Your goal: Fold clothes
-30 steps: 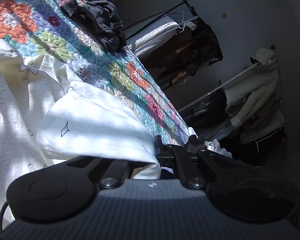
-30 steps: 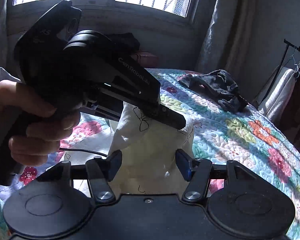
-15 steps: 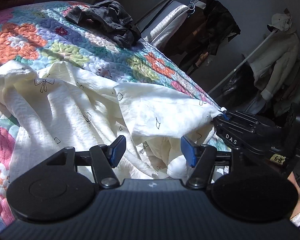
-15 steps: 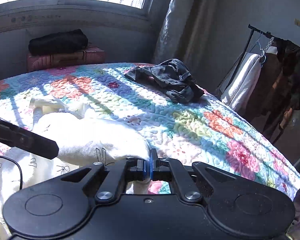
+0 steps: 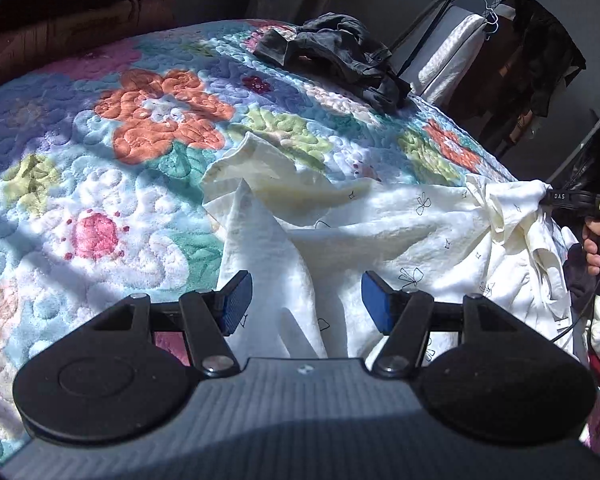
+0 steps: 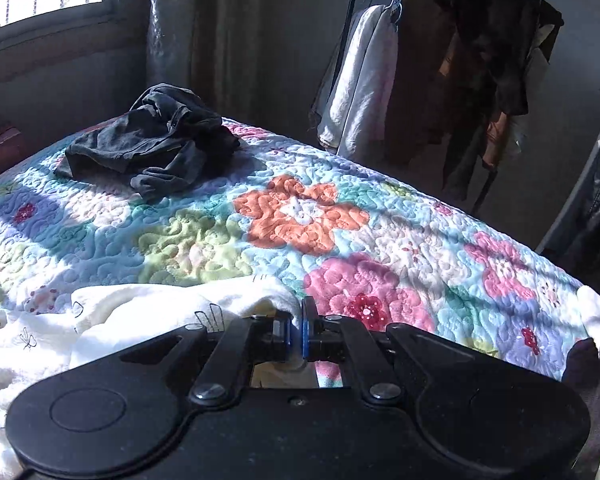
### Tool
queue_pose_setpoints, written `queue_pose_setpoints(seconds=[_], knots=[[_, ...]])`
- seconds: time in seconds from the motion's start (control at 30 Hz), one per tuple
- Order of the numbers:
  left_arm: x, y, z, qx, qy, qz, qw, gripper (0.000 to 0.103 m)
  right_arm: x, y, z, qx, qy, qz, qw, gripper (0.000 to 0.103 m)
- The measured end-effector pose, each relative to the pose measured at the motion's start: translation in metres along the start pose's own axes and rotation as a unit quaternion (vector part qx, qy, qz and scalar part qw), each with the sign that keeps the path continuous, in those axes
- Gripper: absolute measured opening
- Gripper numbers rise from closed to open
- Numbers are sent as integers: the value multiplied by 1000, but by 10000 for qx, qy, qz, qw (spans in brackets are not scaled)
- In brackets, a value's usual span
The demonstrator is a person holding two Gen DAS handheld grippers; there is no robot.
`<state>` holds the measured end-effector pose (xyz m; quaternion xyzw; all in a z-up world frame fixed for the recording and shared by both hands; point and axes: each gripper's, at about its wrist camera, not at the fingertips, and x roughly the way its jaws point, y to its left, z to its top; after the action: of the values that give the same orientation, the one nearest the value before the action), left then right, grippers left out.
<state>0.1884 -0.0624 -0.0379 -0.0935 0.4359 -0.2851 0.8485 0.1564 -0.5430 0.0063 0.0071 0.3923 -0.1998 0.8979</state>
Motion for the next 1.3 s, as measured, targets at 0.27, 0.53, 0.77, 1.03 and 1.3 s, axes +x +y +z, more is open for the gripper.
queue_pose_setpoints(seconds=[0.27,0.53,0.77,1.03,1.3], knots=[[42,5,51,514,720,280,9957,64,9,-21,-32,736,396,410,9957,50],[102,6,74,1058,1275,269,9858,70,-28,-3,-34,128,1179,1744,9775,62],[127,7,80,1071,1404,171,9841,89,-25,38,-23,-756,165,680,9947,86],[133,-20,66,2006,1185,816,9690,32,-9,62,-36,-1753,-57,565,9829,87],[123,-25,71,2056,624,907,9724,0,38,62,-67,-1743,337,881,9802,63]])
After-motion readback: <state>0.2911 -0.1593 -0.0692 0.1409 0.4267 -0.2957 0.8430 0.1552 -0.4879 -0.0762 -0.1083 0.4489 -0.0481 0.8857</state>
